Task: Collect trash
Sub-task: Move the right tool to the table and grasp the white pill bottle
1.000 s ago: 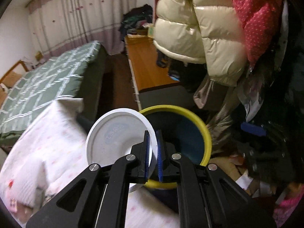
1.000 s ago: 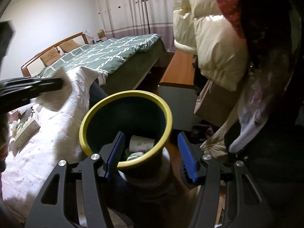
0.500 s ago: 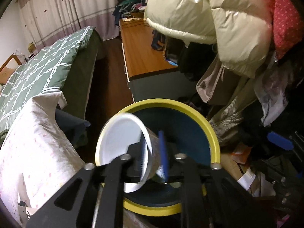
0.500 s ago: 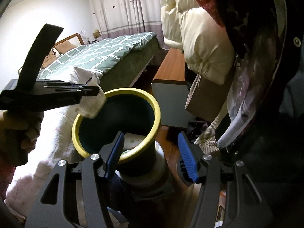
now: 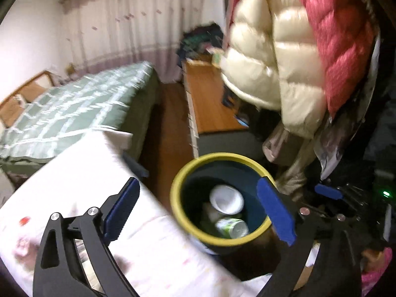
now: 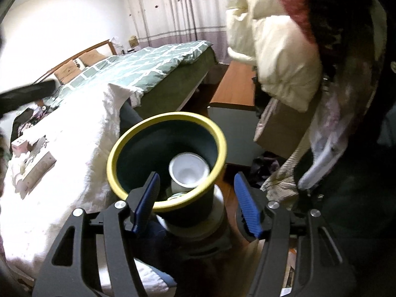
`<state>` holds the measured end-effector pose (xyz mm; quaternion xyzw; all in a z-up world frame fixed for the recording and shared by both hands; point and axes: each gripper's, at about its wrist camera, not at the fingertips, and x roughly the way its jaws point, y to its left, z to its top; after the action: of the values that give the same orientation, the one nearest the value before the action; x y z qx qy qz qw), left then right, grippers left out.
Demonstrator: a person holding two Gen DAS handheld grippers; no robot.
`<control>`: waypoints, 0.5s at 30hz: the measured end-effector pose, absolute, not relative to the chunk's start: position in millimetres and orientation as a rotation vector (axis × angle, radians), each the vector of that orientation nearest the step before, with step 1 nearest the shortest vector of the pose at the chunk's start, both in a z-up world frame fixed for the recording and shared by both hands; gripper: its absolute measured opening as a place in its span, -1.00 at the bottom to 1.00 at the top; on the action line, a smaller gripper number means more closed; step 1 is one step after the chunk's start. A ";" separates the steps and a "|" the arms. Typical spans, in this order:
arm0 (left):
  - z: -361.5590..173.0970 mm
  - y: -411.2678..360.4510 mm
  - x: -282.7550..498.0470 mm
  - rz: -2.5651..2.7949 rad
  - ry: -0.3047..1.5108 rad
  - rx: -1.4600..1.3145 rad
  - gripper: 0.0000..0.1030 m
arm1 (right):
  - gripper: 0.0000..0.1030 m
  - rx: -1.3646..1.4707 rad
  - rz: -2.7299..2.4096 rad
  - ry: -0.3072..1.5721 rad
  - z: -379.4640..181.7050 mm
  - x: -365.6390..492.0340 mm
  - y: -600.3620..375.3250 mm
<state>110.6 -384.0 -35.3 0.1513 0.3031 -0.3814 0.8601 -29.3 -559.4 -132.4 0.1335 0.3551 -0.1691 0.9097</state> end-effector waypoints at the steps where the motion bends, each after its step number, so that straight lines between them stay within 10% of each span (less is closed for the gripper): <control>1: -28.3 -368.6 107.0 -0.781 0.617 0.304 0.91 | 0.16 0.269 -0.332 0.736 -132.3 -25.2 -553.4; 15: -0.4 -120.1 72.1 -0.291 0.525 0.136 0.91 | 0.17 0.160 -0.048 0.766 -124.7 39.2 -446.4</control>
<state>72.1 -120.1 -0.4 0.0671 0.2586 -0.1430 0.9530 39.2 -446.4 -124.7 0.0780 0.3732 -0.0232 0.9242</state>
